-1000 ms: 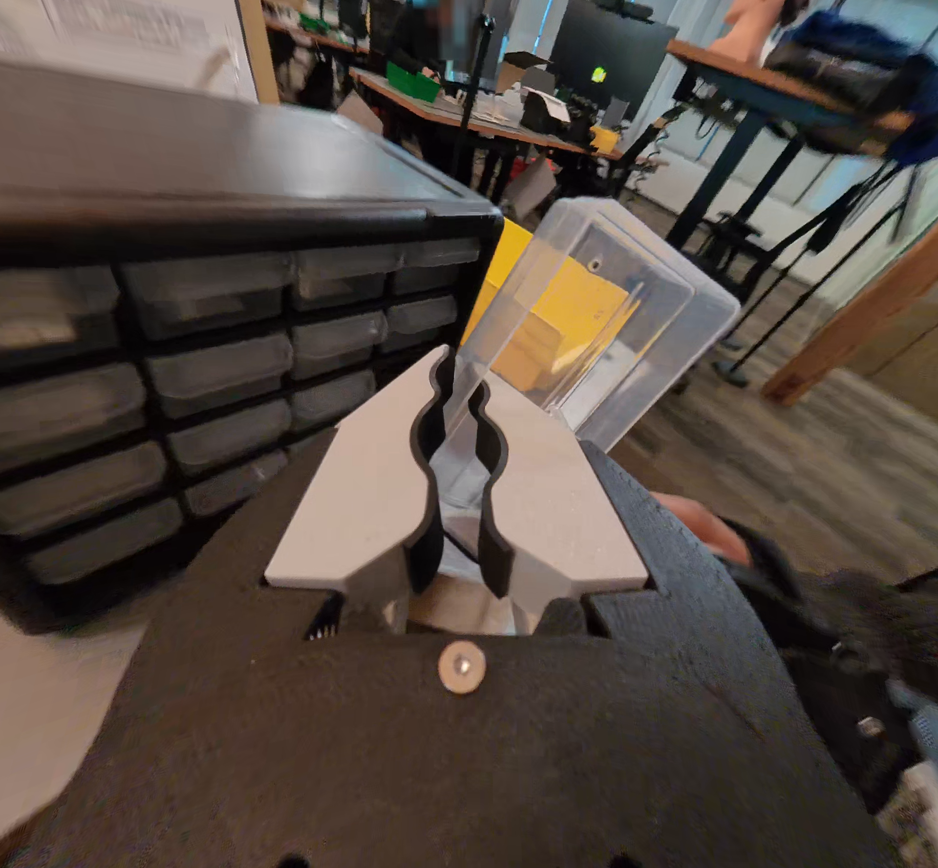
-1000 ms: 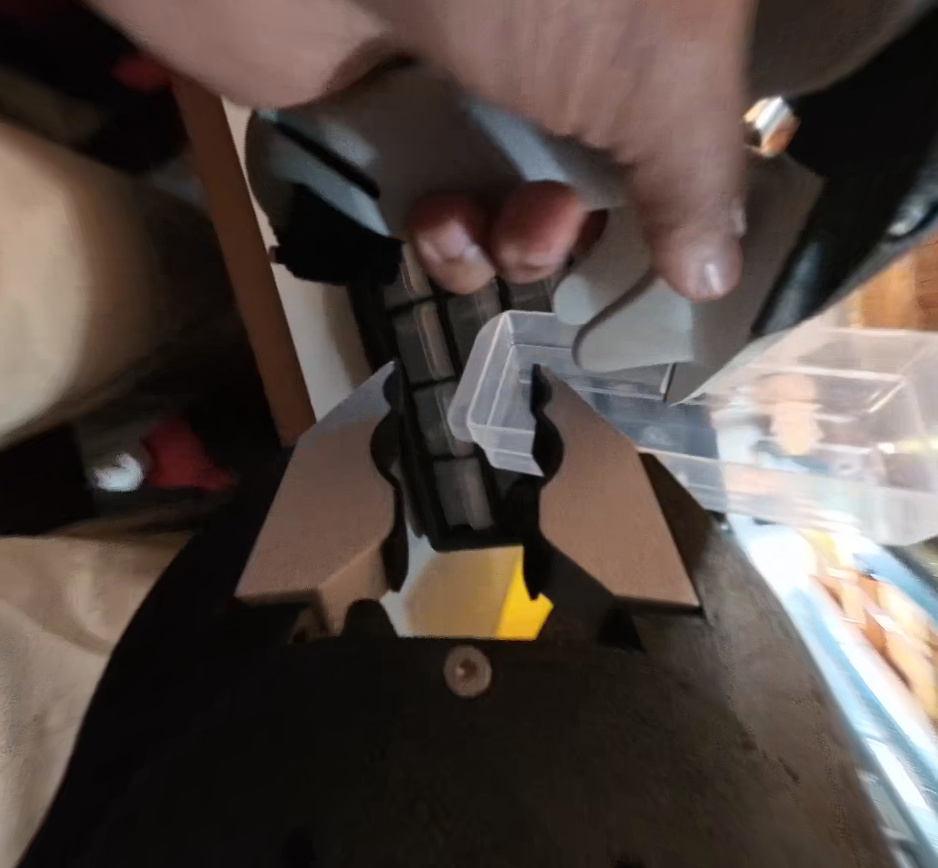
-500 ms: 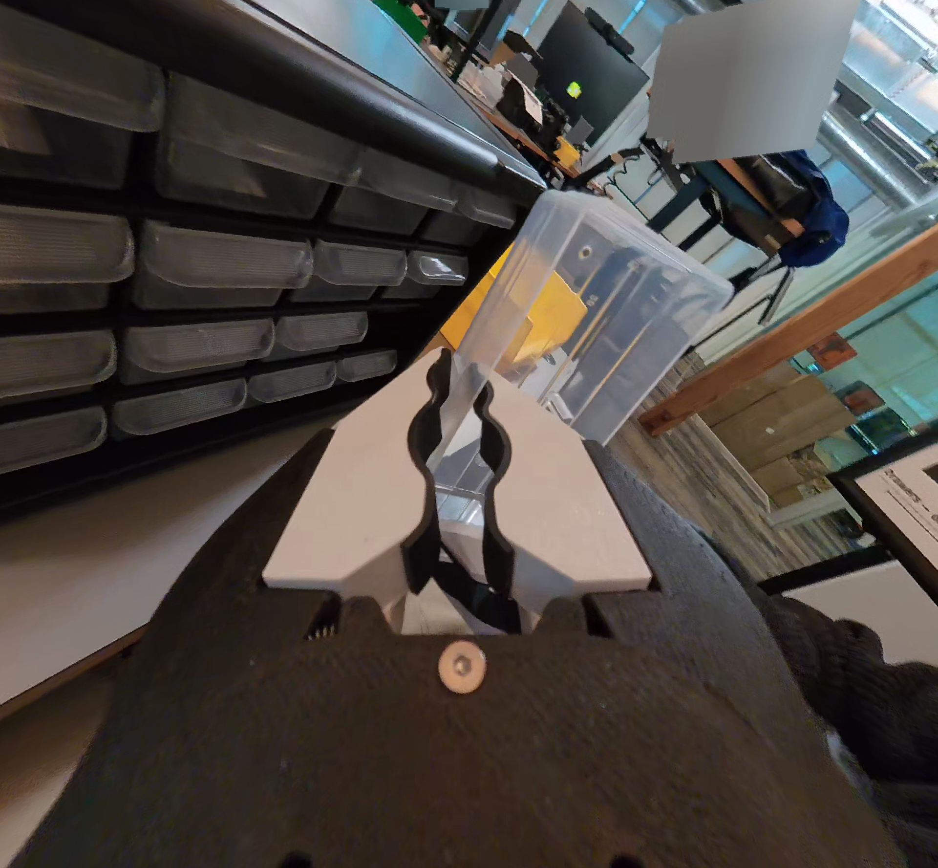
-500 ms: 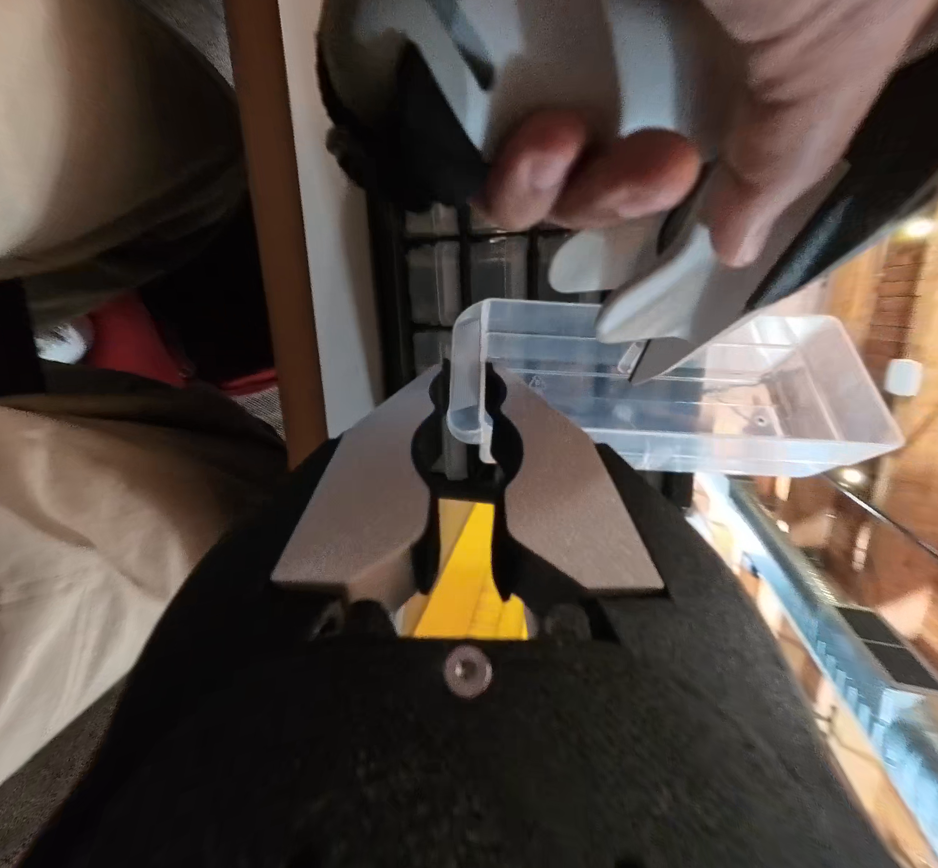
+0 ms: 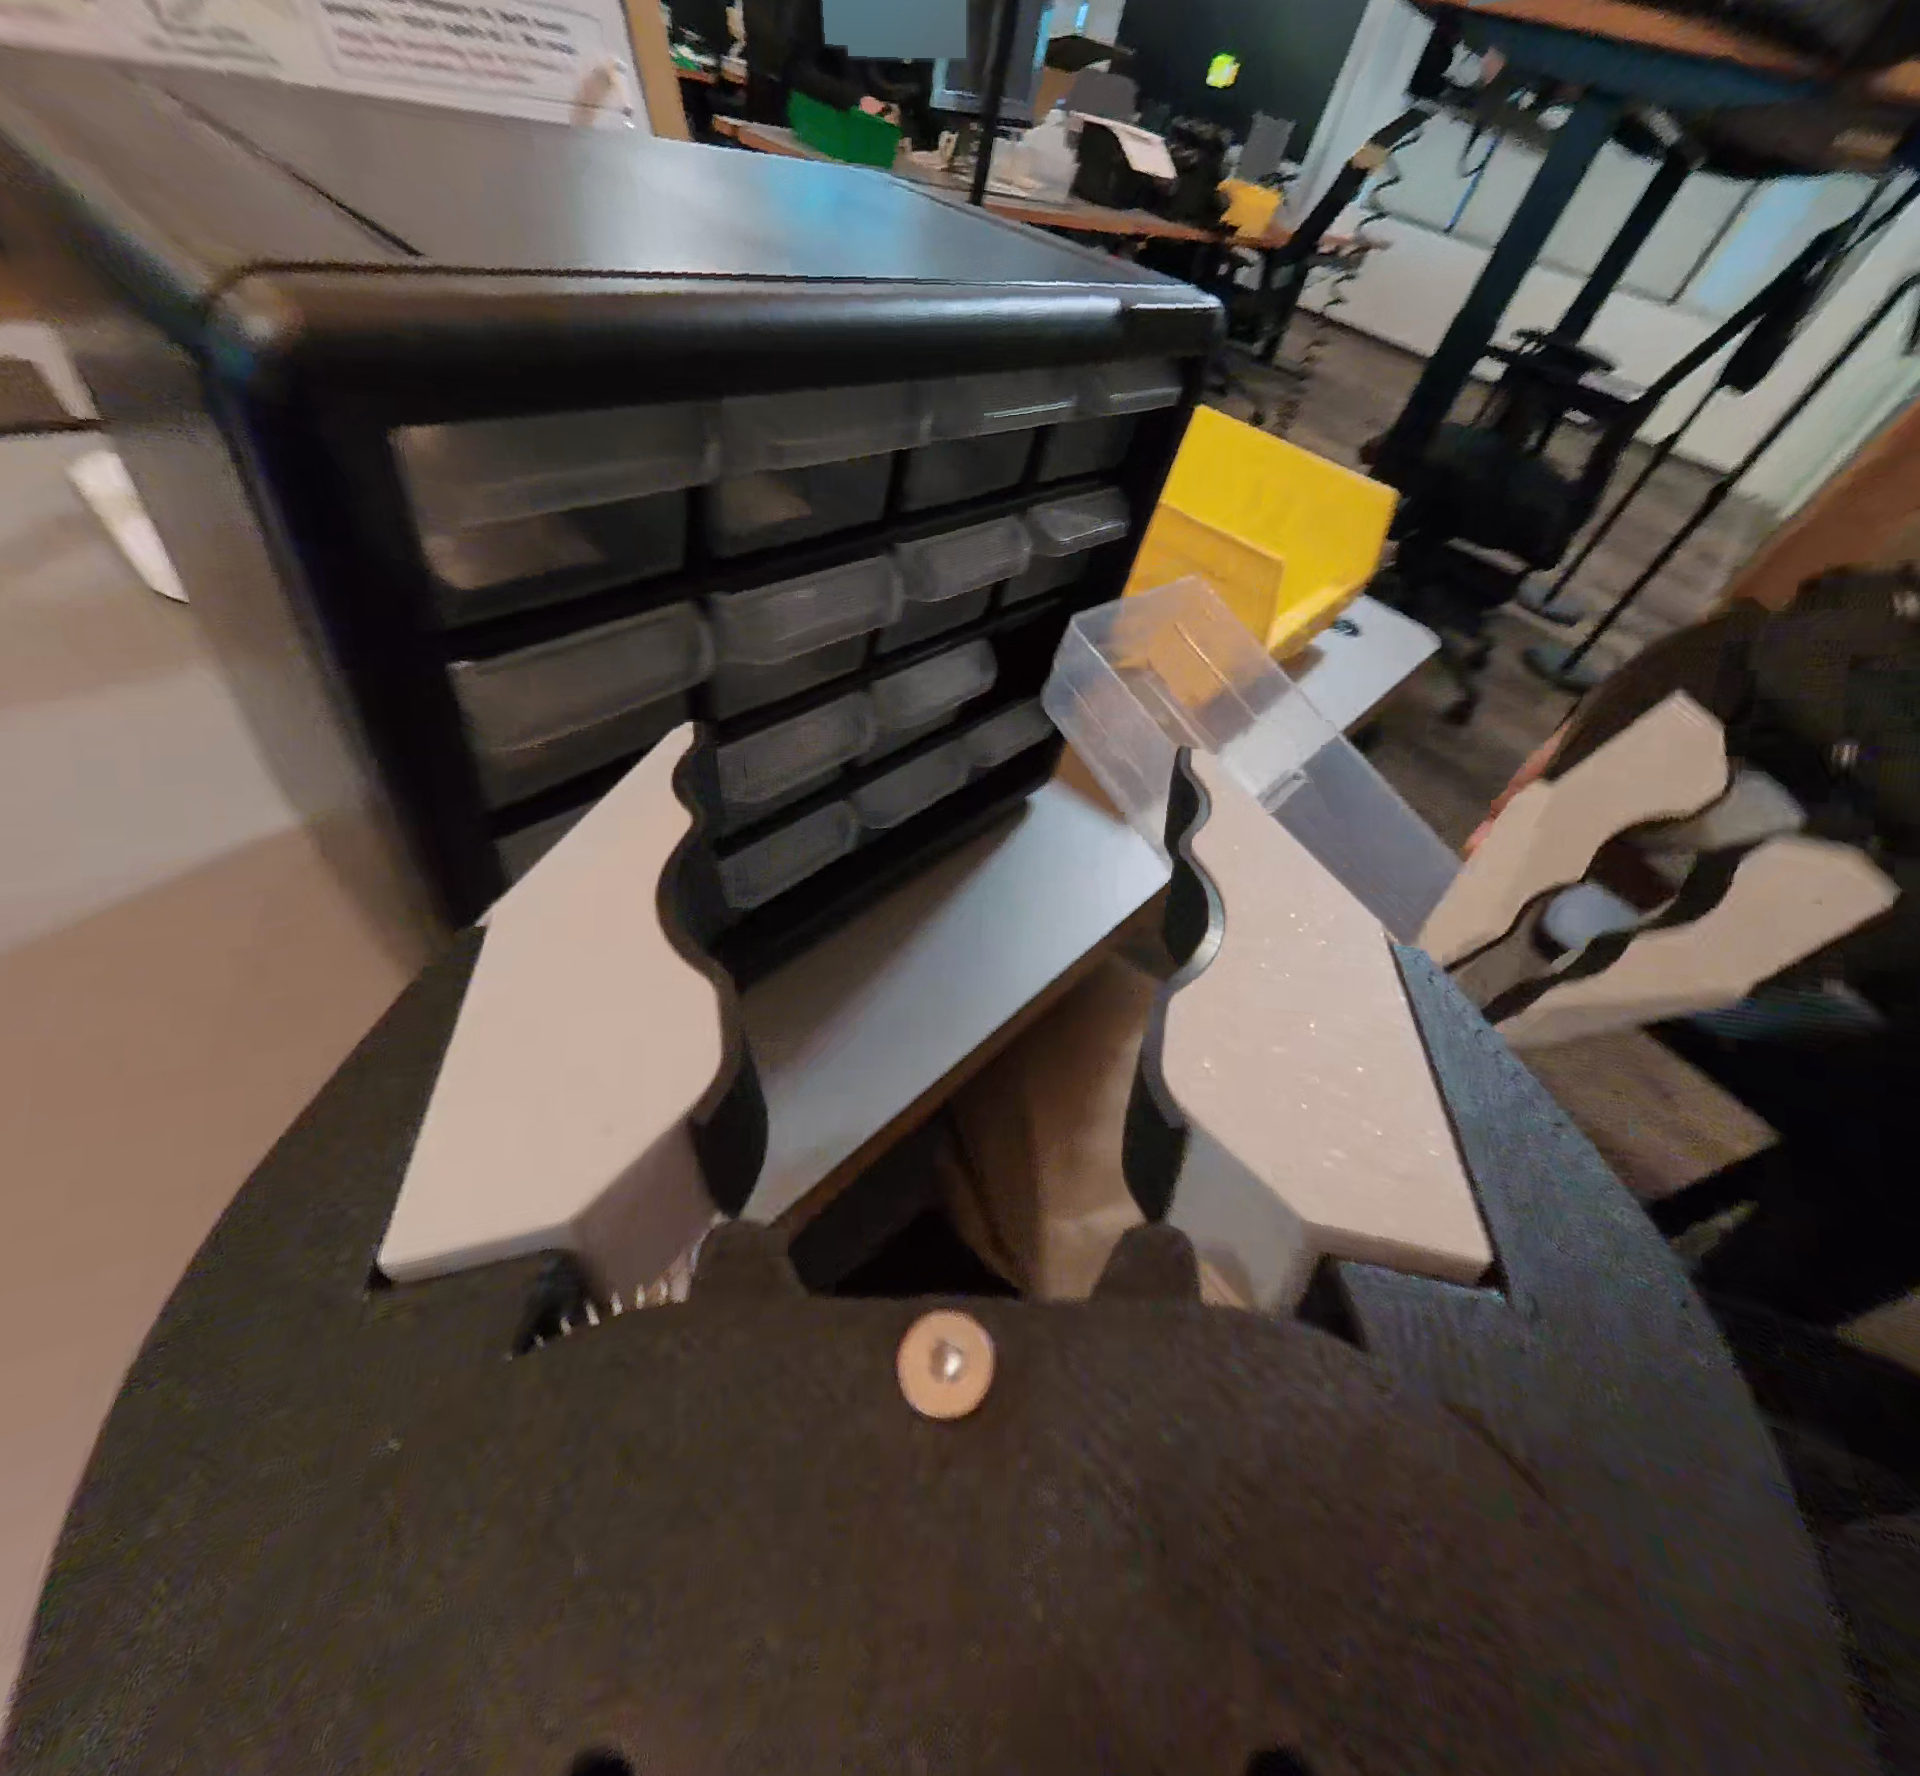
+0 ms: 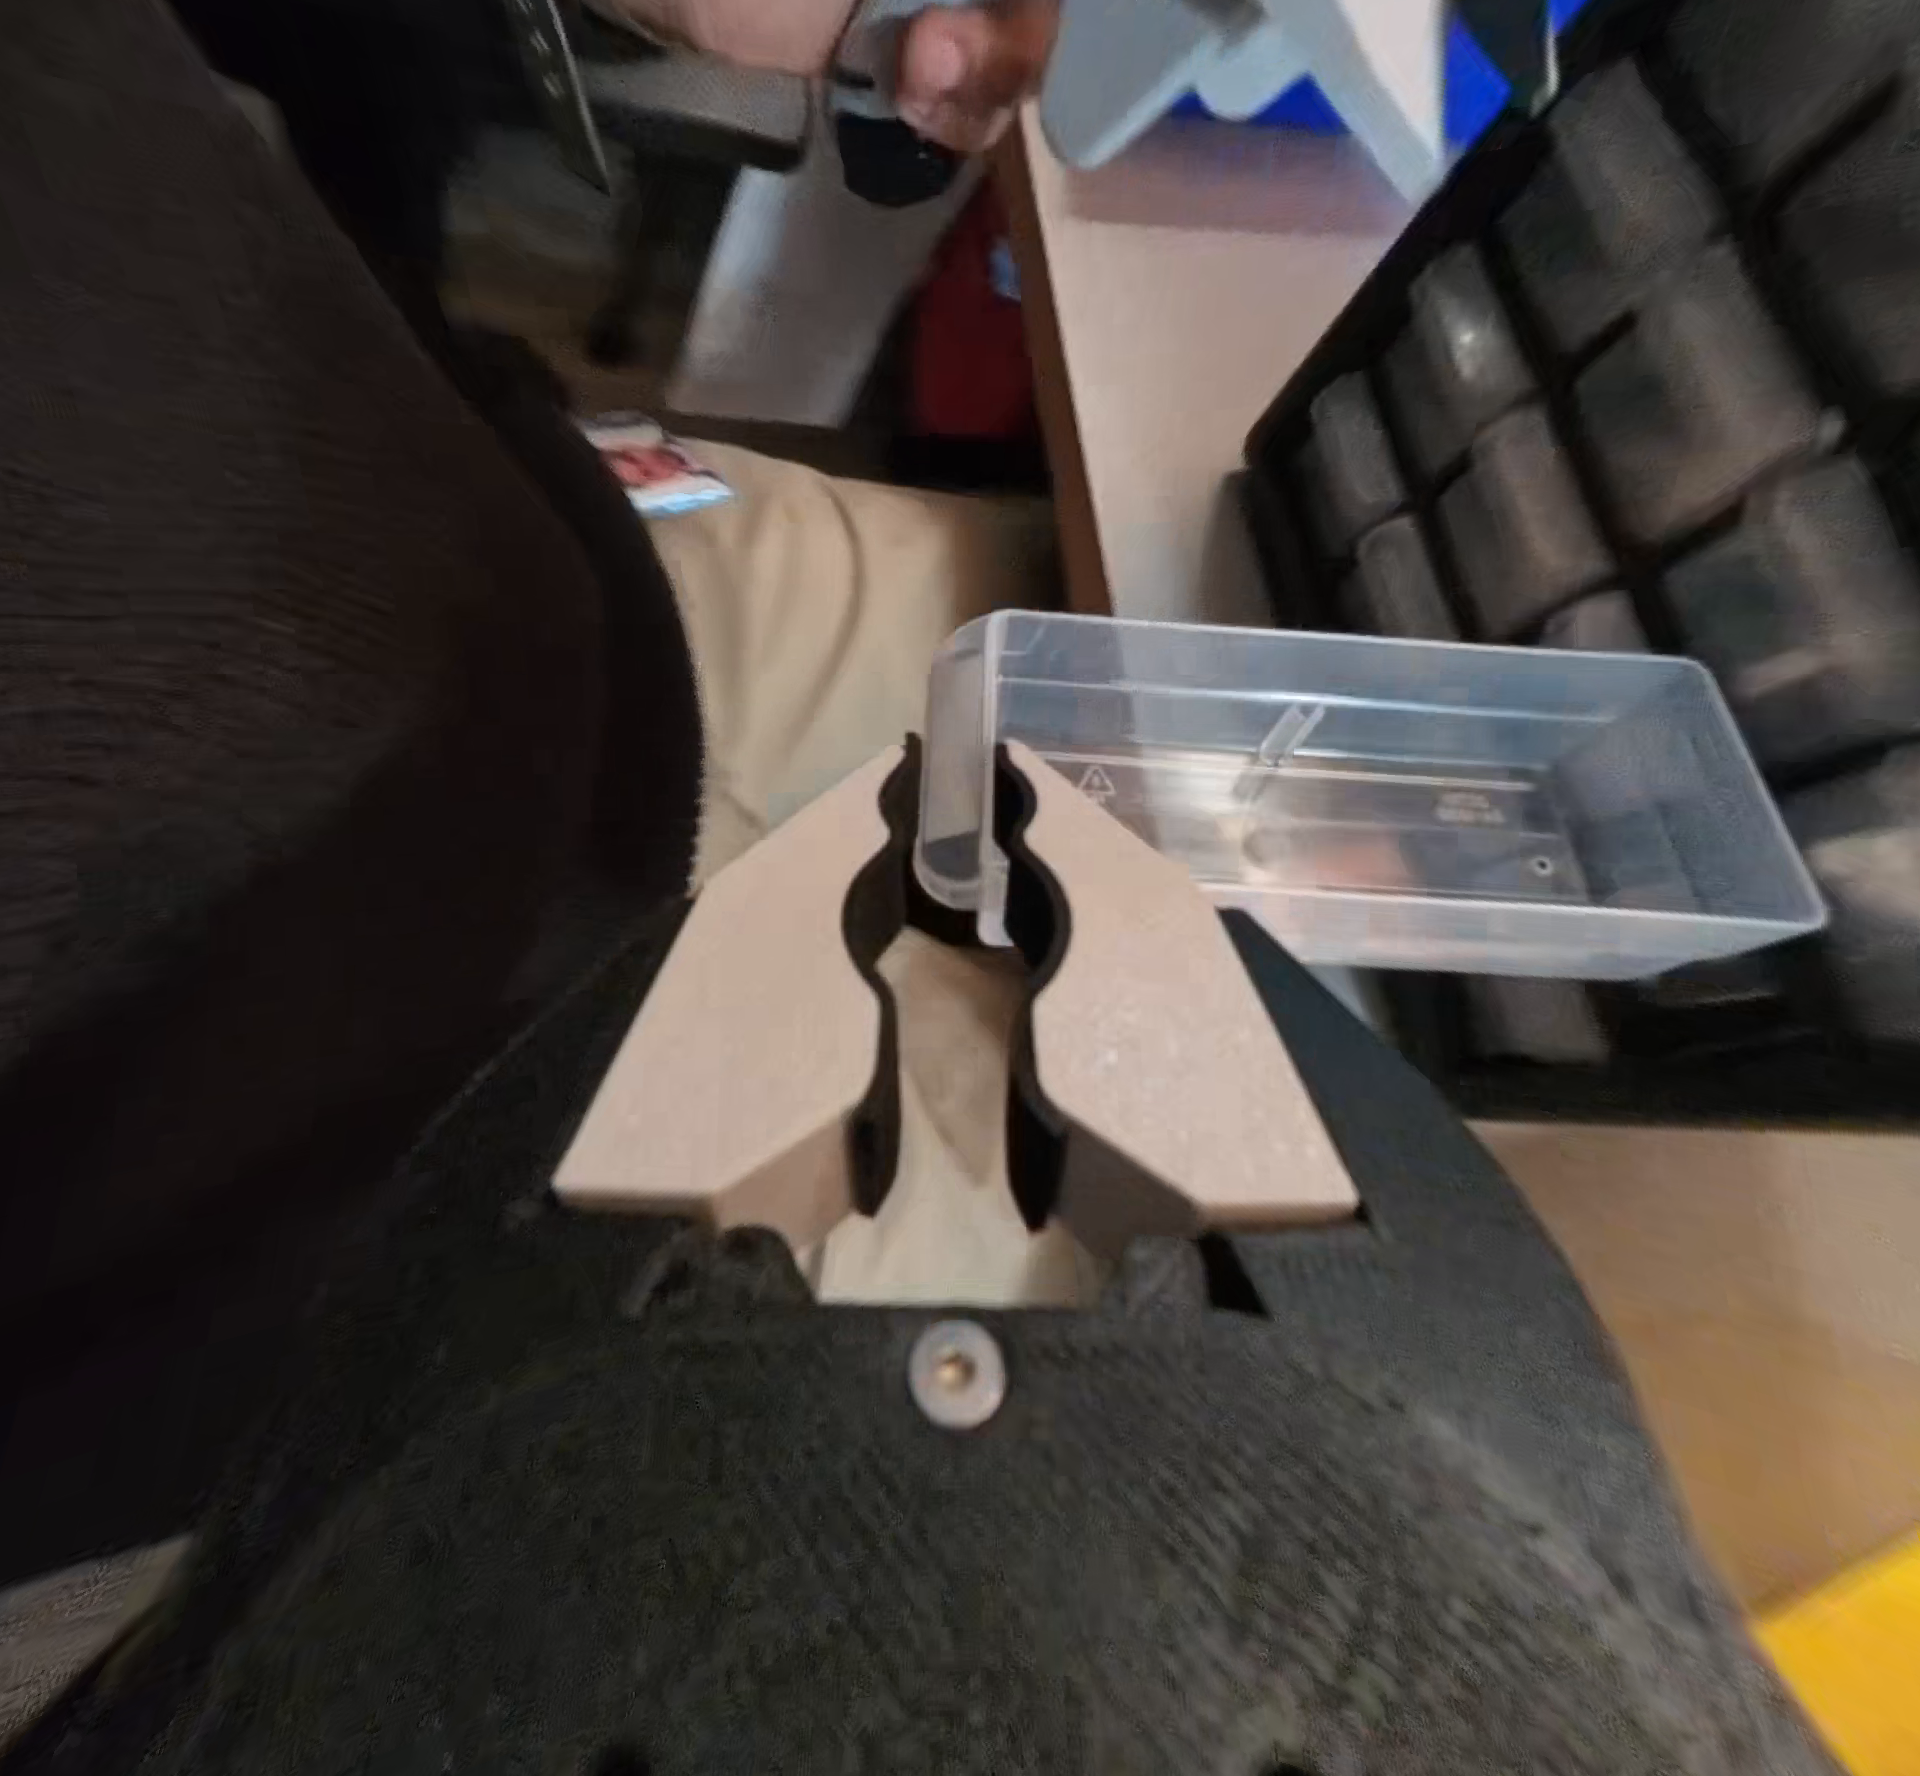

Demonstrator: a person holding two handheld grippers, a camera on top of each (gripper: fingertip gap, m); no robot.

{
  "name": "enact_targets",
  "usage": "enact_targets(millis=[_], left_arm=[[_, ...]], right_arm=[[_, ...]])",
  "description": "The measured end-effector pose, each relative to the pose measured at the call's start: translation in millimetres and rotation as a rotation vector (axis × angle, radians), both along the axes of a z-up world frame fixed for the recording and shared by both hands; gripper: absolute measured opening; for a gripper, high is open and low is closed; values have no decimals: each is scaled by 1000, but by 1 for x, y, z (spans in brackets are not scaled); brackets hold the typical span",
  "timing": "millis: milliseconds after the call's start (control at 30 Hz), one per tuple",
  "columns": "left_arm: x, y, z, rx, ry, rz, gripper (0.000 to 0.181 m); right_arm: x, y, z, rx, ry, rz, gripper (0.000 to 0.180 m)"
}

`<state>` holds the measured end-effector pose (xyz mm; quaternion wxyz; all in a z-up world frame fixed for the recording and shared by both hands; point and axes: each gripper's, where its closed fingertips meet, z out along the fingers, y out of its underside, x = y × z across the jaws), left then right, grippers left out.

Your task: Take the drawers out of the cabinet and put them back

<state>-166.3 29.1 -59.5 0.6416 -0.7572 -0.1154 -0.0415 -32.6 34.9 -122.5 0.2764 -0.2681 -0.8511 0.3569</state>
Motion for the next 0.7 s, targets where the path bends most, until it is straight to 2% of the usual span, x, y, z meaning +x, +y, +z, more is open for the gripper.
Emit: enact_targets(millis=[167, 300, 700], left_arm=[[-10, 1, -10, -3, 36, 9, 84], [-13, 3, -27, -36, 53, -4, 83], [-23, 6, -44, -49, 8, -26, 80]], right_arm=[[0, 37, 17, -289, -195, 52, 12], [4, 46, 20, -399, -339, 126, 12], [-17, 68, 34, -472, -302, 134, 11]])
